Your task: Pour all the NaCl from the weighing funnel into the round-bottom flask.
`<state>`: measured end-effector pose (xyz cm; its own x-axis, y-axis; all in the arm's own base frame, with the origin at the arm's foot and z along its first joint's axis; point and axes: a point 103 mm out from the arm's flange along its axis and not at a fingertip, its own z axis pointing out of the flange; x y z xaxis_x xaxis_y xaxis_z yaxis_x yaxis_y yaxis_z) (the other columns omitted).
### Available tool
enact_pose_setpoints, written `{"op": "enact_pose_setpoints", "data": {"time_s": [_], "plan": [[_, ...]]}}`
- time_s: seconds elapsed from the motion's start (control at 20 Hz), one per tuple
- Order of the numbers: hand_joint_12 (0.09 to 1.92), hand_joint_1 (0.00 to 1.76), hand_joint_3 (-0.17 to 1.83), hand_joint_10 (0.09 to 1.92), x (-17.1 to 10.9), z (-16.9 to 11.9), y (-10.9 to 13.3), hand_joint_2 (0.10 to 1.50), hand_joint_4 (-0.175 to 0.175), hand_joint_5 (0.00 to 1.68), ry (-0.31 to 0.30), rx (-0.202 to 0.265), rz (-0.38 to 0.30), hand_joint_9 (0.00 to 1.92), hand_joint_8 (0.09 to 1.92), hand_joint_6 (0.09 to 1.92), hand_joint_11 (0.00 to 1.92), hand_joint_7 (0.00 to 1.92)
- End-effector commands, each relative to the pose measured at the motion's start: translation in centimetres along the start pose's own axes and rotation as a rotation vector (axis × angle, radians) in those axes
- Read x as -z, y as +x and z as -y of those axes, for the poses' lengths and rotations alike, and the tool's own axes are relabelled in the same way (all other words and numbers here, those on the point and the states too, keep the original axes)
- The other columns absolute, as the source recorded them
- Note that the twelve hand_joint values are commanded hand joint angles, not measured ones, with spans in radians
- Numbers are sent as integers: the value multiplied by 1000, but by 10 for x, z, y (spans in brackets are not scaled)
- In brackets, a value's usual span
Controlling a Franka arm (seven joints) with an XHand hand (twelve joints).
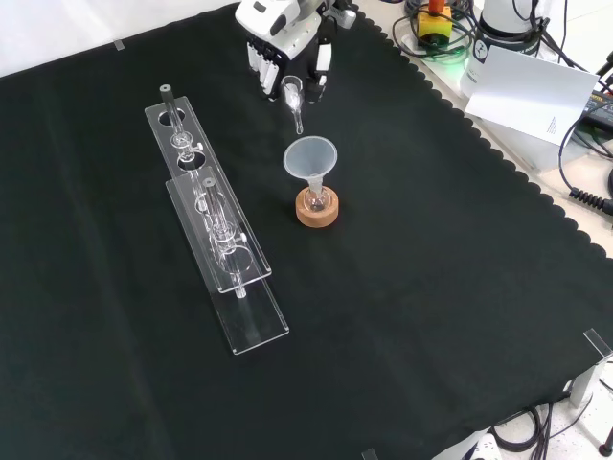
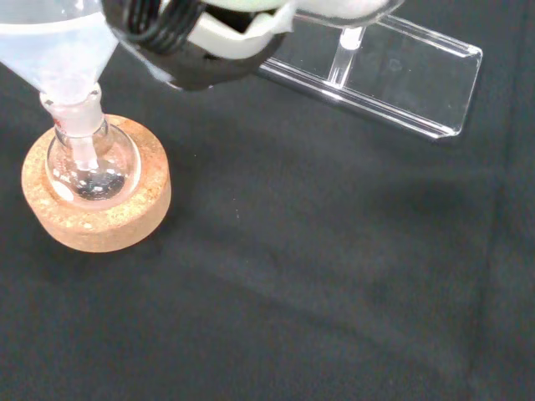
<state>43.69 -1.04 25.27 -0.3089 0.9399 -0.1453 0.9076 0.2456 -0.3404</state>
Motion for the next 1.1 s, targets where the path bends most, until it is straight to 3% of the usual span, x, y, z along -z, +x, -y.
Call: {"op": "enact_pose_setpoints", "data": {"time_s": [0.05,1.1], "plan": [[738,1283,274,405,2,-1,6,910,-175,1111,18,9,25,1370,796,815,1259,1156],[733,1283,274,399,16,4,26,910,-175,1112,60,25,120,1373,794,814,1264,1157]]}}
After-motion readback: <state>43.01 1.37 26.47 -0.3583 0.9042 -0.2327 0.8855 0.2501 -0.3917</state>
